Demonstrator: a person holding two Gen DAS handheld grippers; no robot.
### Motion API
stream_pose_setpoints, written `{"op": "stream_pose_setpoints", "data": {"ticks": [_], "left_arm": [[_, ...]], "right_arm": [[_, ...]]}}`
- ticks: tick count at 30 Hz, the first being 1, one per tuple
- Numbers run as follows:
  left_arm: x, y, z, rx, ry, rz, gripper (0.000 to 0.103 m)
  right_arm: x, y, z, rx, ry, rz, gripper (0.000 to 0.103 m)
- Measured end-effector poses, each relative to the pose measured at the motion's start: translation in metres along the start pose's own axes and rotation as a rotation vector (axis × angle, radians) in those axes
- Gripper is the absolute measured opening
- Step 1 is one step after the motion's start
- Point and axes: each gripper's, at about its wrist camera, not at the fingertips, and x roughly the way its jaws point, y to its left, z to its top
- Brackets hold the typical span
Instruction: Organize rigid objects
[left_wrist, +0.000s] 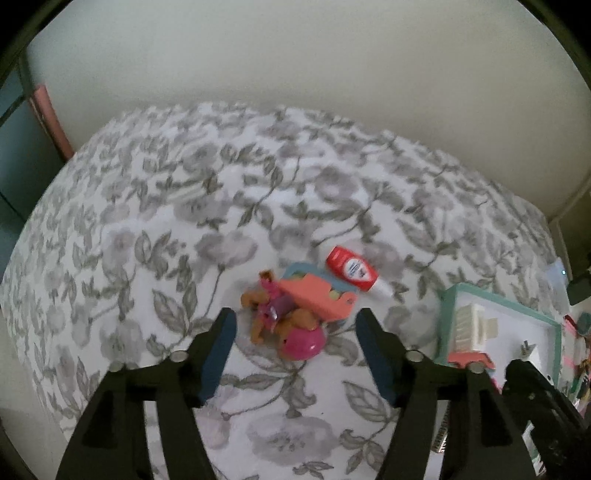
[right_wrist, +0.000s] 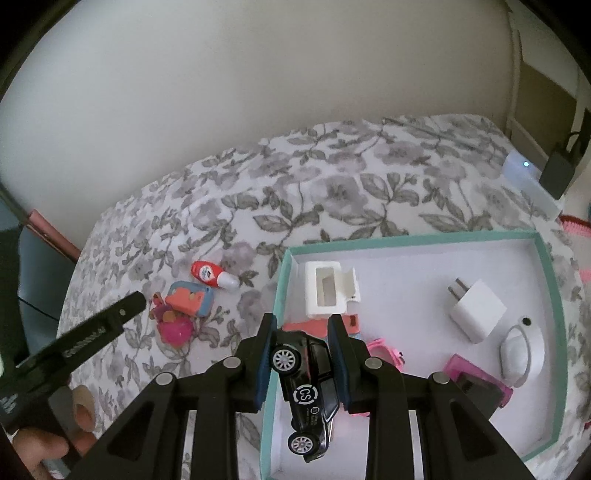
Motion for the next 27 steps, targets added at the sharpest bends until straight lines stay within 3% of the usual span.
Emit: {"op": "stream_pose_setpoints", "data": {"ticks": [12, 27], "left_arm": [[0.045, -0.001, -0.009, 0.012, 0.094, 0.052, 0.076], [0.073, 0.010, -0.006, -0.048, 0.083, 0.048, 0.076]], "right_arm": [[0.009, 0.001, -0.001, 0.003, 0.027, 0.002, 0.030], [0.029, 0.002, -0.003, 0.003, 0.068, -0.010, 0.030]]}}
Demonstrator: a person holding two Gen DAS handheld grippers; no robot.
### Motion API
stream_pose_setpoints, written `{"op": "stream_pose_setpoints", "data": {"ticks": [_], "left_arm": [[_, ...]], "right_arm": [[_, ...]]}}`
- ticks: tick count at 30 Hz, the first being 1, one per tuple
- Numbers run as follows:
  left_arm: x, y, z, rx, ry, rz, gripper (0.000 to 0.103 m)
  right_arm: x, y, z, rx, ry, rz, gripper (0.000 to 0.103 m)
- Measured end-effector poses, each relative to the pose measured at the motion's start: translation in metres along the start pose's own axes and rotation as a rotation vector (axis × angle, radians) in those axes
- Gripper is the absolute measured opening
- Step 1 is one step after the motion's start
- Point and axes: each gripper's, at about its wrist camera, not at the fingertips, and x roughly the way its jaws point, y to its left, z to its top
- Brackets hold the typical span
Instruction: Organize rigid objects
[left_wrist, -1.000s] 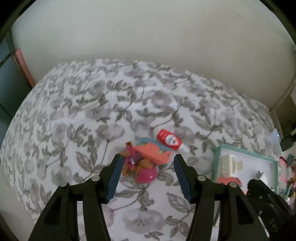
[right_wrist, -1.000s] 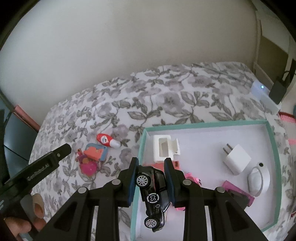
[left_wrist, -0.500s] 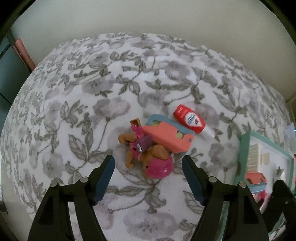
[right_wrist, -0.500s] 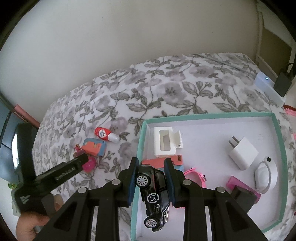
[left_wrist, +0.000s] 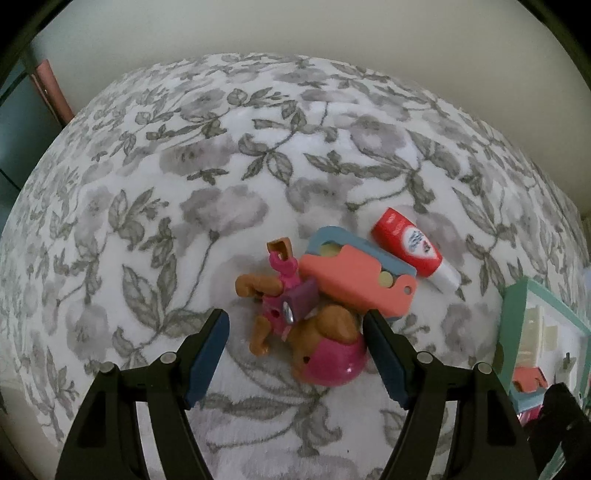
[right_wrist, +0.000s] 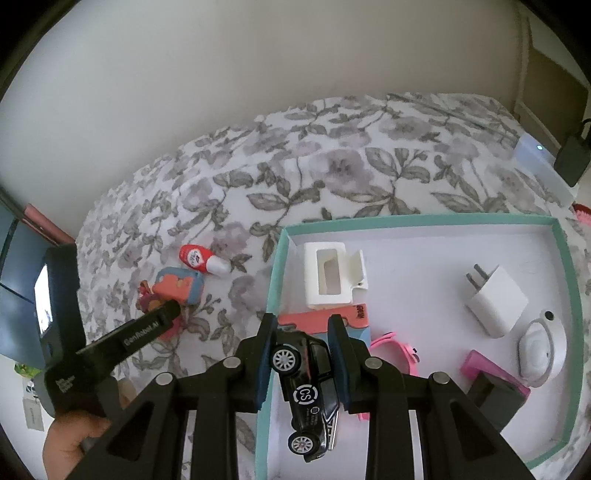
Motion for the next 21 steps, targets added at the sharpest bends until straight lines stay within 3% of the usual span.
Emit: {"op": "stream_pose_setpoints", "data": {"ticks": [9, 12, 21], "left_arm": [[0.014, 0.006, 0.001, -0.041, 0.008, -0.013, 0.076], [0.012, 0.007, 0.001, -0.043, 0.002, -0.015, 0.063], [-0.004, 0.013, 0.000, -0.064, -0.005, -0.017, 0.062]], "right_arm": [[0.014, 0.003, -0.001, -0.021, 0.029, -0.011, 0.030], [0.015, 0.004, 0.000, -0.026, 0.028, -0.014, 0.030], [0.012, 0.006, 0.000, -0.031, 0.028, -0.011, 0.030]]}}
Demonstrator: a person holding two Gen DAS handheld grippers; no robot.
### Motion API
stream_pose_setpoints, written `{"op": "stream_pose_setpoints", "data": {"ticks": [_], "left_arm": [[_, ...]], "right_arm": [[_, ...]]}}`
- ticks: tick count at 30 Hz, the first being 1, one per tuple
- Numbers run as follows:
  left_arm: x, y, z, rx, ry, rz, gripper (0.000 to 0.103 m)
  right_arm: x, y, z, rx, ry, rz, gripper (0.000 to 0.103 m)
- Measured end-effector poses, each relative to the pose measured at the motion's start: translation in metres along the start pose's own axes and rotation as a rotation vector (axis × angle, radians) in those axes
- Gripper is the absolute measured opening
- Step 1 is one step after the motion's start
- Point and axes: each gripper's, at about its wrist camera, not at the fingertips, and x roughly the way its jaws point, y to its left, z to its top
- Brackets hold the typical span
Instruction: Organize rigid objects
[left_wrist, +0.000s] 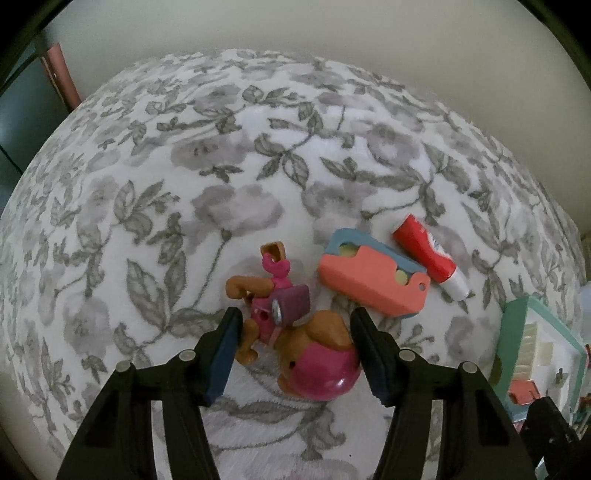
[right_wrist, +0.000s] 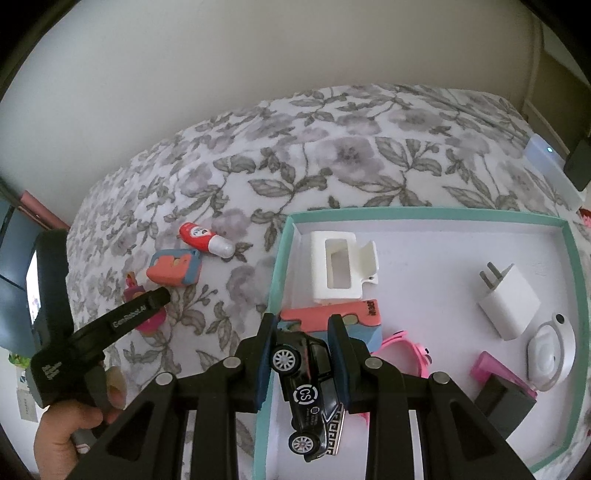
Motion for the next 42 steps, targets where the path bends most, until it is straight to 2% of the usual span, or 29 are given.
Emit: {"op": "stream_pose_setpoints", "data": {"ticks": [3, 4, 5, 6, 11, 20, 26, 30, 34, 42], "left_arm": [[-0.014, 0.000, 0.002, -0.003, -0.028, -0.008, 0.061], [-0.019, 0.000, 0.003, -0.005, -0.040, -0.012, 0.057], [-0.027, 0.000, 0.004, -0.008, -0.058, -0.021, 0.040], [-0.034, -0.001, 0.005, -0.010, -0.066, -0.020, 0.038], [-0.066, -0.010, 0.009, 0.019, -0.144, -0.055, 0.038], [-0.102, -0.028, 0.008, 0.062, -0.205, -0.123, 0.038], [-0.128, -0.057, 0.000, 0.126, -0.236, -0.216, 0.038], [-0.137, -0.084, -0.010, 0.188, -0.228, -0.295, 0.038], [-0.137, -0.110, -0.022, 0.247, -0.199, -0.335, 0.038], [-0.128, -0.145, -0.042, 0.323, -0.123, -0.396, 0.038]], "right_arm": [[-0.005, 0.001, 0.000, -0.004, -0.008, 0.007, 0.030], [-0.007, 0.001, 0.001, -0.005, -0.013, 0.008, 0.030], [-0.009, 0.002, 0.001, -0.005, -0.017, 0.010, 0.030], [-0.012, 0.001, 0.001, -0.005, -0.021, 0.012, 0.030], [-0.029, -0.002, 0.004, 0.005, -0.059, 0.019, 0.030], [-0.044, -0.013, 0.005, 0.033, -0.084, 0.025, 0.030], [-0.058, -0.026, 0.009, 0.055, -0.112, 0.005, 0.030], [-0.070, -0.043, 0.011, 0.074, -0.134, -0.054, 0.030], [-0.075, -0.065, 0.010, 0.116, -0.135, -0.106, 0.030], [-0.073, -0.100, 0.005, 0.189, -0.103, -0.156, 0.031]]}}
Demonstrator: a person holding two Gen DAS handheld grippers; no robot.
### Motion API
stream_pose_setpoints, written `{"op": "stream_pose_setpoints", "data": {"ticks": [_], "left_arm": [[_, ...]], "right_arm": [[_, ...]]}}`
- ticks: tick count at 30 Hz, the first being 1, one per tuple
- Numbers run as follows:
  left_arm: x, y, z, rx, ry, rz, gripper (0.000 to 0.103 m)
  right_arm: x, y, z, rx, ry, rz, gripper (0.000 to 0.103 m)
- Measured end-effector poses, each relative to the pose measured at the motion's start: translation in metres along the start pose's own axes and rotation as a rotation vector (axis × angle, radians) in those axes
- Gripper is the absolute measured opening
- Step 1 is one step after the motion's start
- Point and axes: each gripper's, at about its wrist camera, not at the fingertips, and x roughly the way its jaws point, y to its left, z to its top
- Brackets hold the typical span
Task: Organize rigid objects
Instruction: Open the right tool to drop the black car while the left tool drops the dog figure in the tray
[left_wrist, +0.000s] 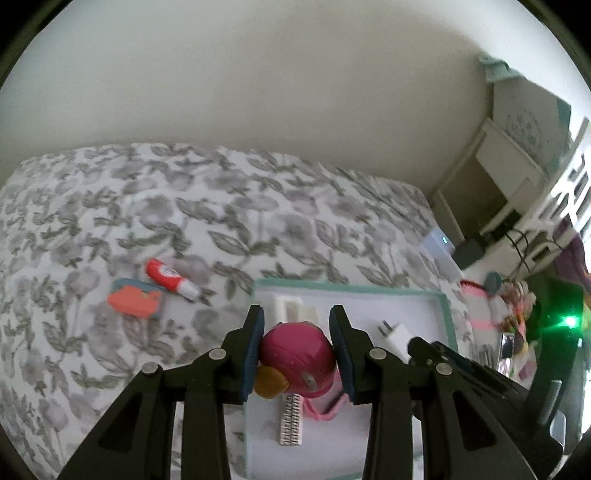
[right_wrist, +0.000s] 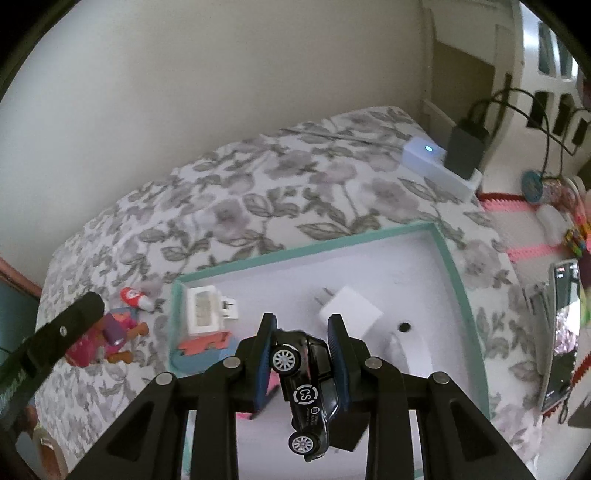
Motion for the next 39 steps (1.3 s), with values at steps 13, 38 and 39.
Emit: {"op": "stream_pose_setpoints", "data": {"ticks": [13, 38, 39], "left_arm": [[0.026, -0.026, -0.016, 0.060, 0.111, -0.039, 0.060], [-0.021, 0.028, 0.007, -0.039, -0.058, 0.186, 0.080], [-0.023, 0.034, 0.007, -0.051, -0.063, 0.204, 0.085]], "right_arm": [[0.027, -0.019, -0.010, 0.034, 0.099, -0.042, 0.032], [-0.047, 0.012, 0.011, -0.052, -0.105, -0.041, 0.051], [-0.048, 0.013, 0.011, -0.054, -0.109, -0.040, 0.055]]}}
